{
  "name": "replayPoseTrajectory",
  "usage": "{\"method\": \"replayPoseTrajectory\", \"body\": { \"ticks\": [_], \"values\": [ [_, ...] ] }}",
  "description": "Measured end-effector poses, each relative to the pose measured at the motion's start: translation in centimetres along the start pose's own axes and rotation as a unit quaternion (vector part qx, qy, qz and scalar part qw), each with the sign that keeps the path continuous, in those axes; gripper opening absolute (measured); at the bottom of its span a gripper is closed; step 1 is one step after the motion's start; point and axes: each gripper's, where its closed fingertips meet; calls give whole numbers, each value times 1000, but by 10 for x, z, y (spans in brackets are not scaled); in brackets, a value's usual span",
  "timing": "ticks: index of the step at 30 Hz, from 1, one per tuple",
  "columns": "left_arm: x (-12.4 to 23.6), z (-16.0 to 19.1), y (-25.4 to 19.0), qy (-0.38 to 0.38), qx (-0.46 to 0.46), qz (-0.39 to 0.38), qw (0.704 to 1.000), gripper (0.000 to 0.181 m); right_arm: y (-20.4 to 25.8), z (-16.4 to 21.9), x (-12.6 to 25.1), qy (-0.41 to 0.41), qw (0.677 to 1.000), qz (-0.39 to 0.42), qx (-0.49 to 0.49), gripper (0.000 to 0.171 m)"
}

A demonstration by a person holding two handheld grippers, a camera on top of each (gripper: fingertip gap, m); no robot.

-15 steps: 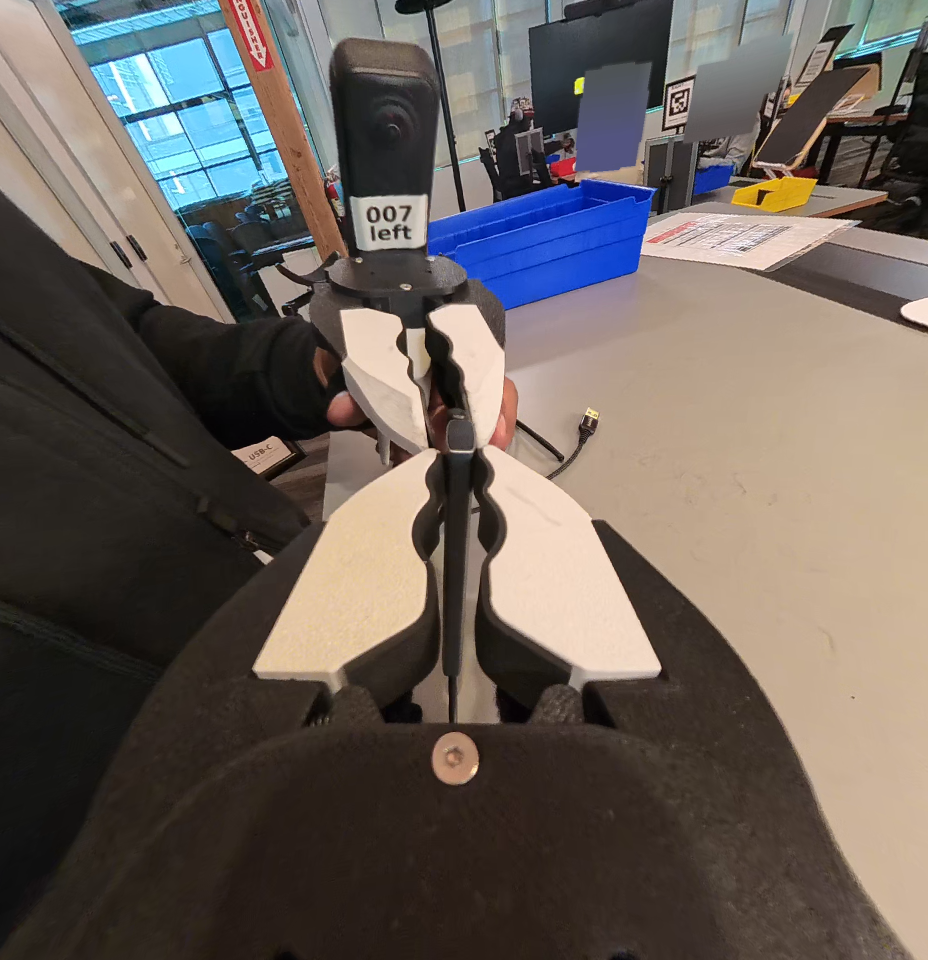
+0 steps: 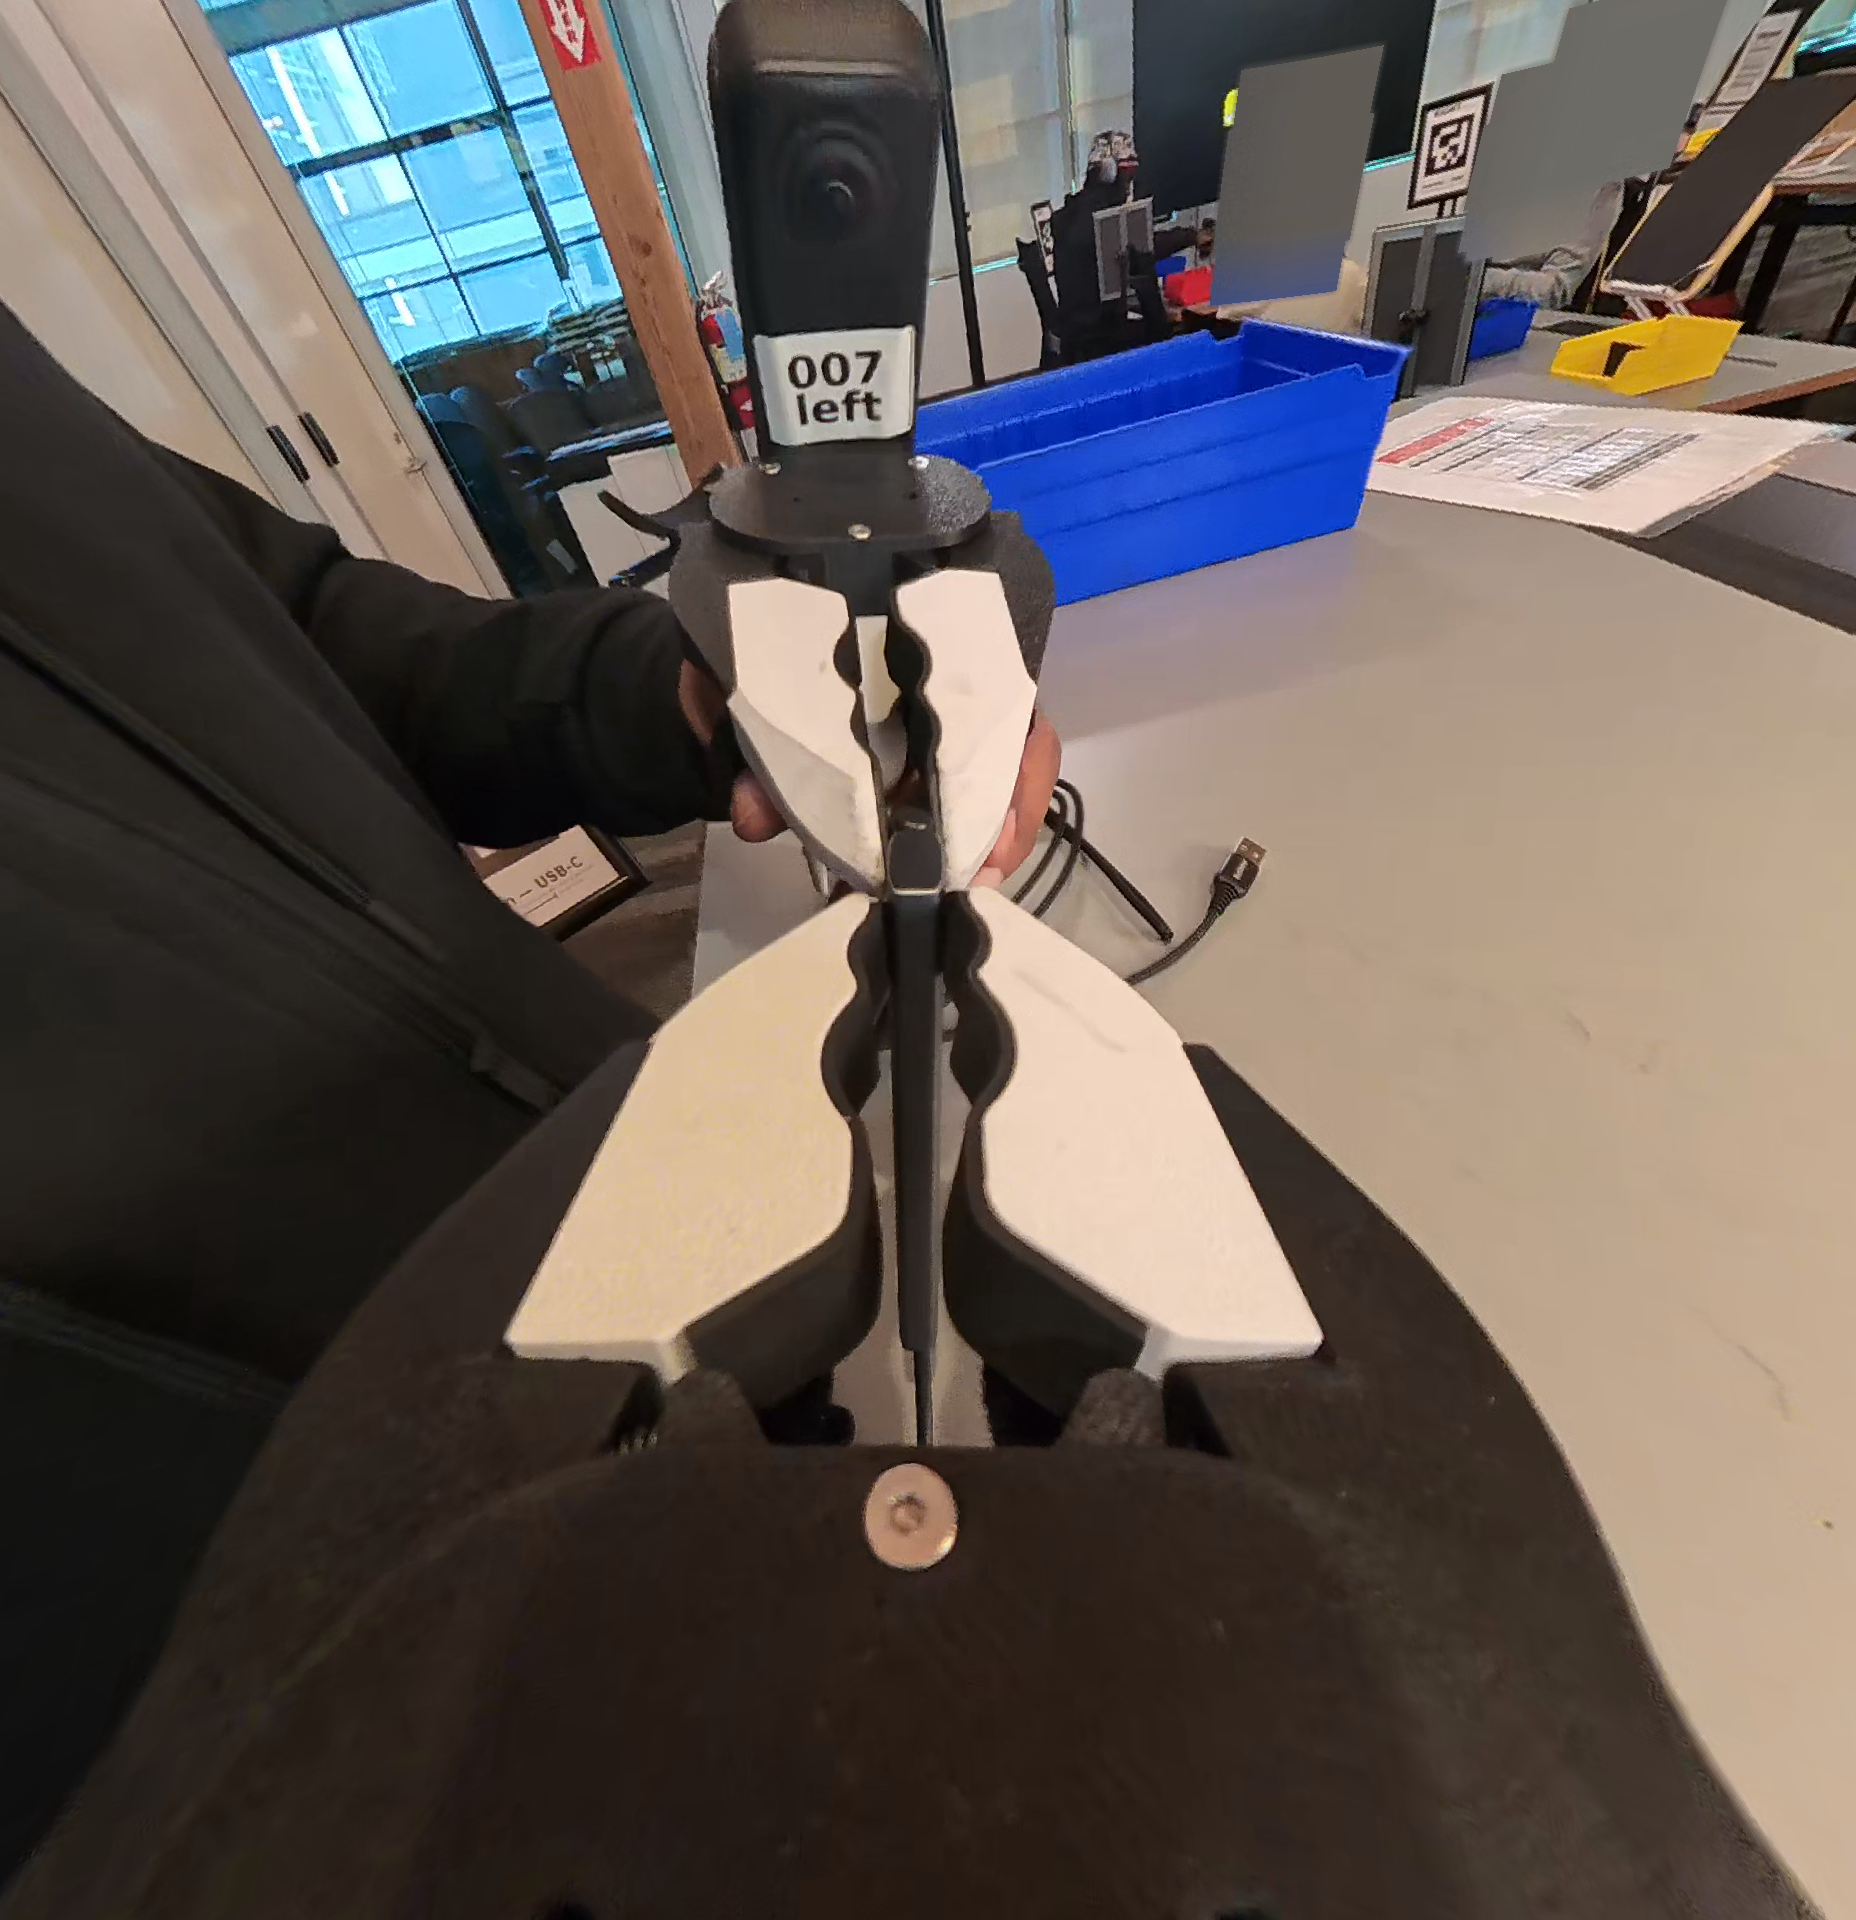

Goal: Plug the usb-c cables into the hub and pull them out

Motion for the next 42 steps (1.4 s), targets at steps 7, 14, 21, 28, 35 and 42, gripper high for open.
{"method": "replayPoseTrajectory", "body": {
  "ticks": [7, 14, 21, 28, 35, 42],
  "values": [
    [12, -8, -9, 1, -24, 9, 1000, 8, 12, -11, -6, 5, 1000, 3, 13, 10],
    [138, -10, 49, -51, 36, -153, 986, 8, -28, -24, 91, -30, 993, 110, -20, 10],
    [100, 5, 44, -9, 23, -143, 989, 8, -42, -96, 142, -85, 981, 174, 30, 10],
    [99, 14, 40, -37, 47, -129, 990, 8, -148, -181, 256, -133, 920, 357, 90, 10],
    [94, 15, 31, -51, 33, -137, 989, 8, -297, -150, 315, -220, 899, 379, -22, 10],
    [91, 23, 22, -58, 42, -152, 986, 8, -380, -36, 304, -114, 876, 436, -172, 10]
  ]
}}
Point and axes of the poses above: each gripper's, where its closed fingertips meet, x back along the fingers, z out of its underside, y = z × x across the jaws, and after that the axes turned 2 degrees about -y, right-handed
